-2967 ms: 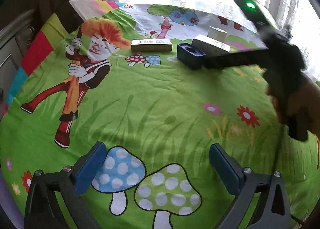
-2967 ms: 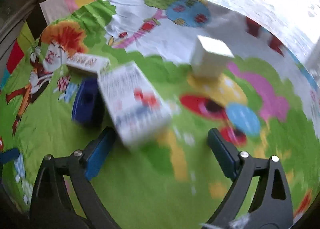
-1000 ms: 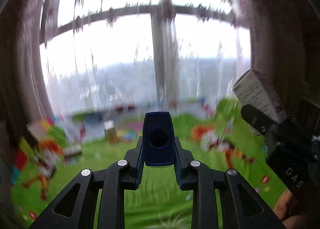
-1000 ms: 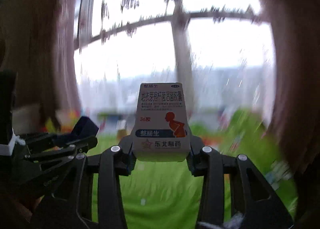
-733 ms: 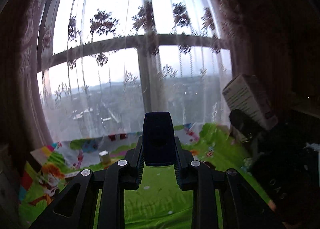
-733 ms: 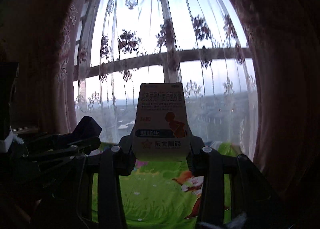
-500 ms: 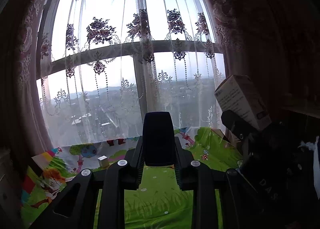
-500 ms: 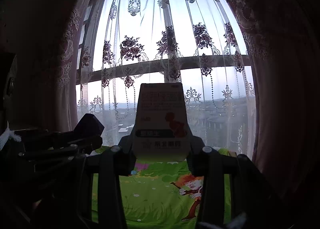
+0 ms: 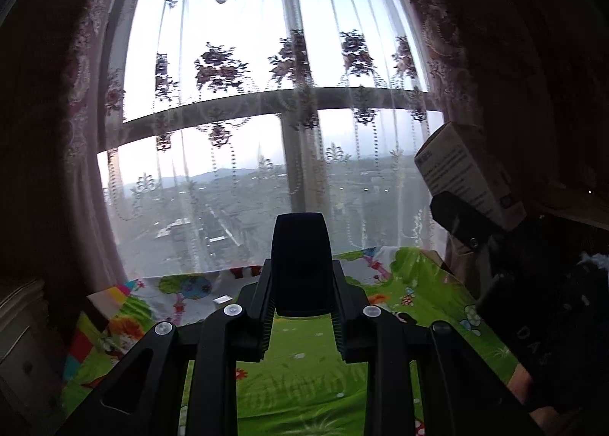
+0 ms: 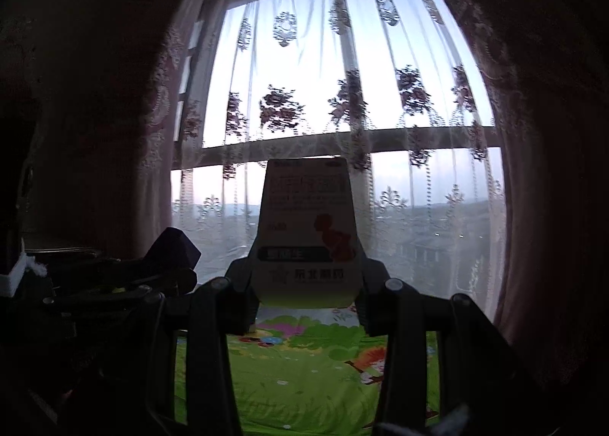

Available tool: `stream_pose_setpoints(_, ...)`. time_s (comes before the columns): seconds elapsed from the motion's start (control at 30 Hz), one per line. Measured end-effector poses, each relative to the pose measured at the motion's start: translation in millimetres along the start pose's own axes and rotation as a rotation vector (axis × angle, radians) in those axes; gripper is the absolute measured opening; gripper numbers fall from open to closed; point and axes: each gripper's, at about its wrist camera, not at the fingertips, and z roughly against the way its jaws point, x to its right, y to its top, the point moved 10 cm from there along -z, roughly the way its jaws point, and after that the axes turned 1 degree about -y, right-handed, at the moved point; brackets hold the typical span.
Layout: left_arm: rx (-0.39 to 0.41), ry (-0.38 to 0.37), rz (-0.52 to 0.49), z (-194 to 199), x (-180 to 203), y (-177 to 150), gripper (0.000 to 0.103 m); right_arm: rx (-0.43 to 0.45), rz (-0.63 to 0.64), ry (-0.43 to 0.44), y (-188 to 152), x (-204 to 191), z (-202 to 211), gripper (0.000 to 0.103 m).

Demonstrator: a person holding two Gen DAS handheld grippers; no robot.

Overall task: Organize rigid objects
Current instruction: 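Lift and carry the medicine box and blue cup to the storage box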

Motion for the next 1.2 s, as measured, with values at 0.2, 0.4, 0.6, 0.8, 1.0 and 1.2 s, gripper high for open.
stream_pose_setpoints(0.2, -0.01, 0.065, 0.018, 18.4, -28.8, -7.9, 0.027, -0.015, 0.006, 0.089, -1.4, -30.2, 1.8, 0.044)
stream_pose_setpoints(0.4, 0.011, 0.14, 0.064, 39.0, -64.1, -9.3, 0.027, 0.001, 0.028, 0.156, 4.4, -60.1, 5.5, 0.045)
stream_pose_setpoints(0.6, -0.001, 0.2, 0.087, 54.5, -92.1, -17.0, 0.027, 0.017, 0.076, 0.245, 10.0, -100.0, 9.2, 0.045)
stream_pose_setpoints(0.8, -0.039, 0.263, 0.105, 75.6, -121.6, -33.8, 0.027, 0.006, 0.125, 0.362, 11.7, -148.9, 11.1, 0.044)
stream_pose_setpoints(1.0, -0.076, 0.349, 0.141, 102.0, -158.9, -51.8, 0.027, -0.052, 0.127, 0.499, 4.5, -196.6, 9.1, 0.045)
stream_pose_setpoints(1.2, -0.105, 0.454, 0.192, 135.1, -199.4, -74.5, 0.027, -0.063, 0.152, 0.617, 5.0, -246.1, 17.7, 0.045)
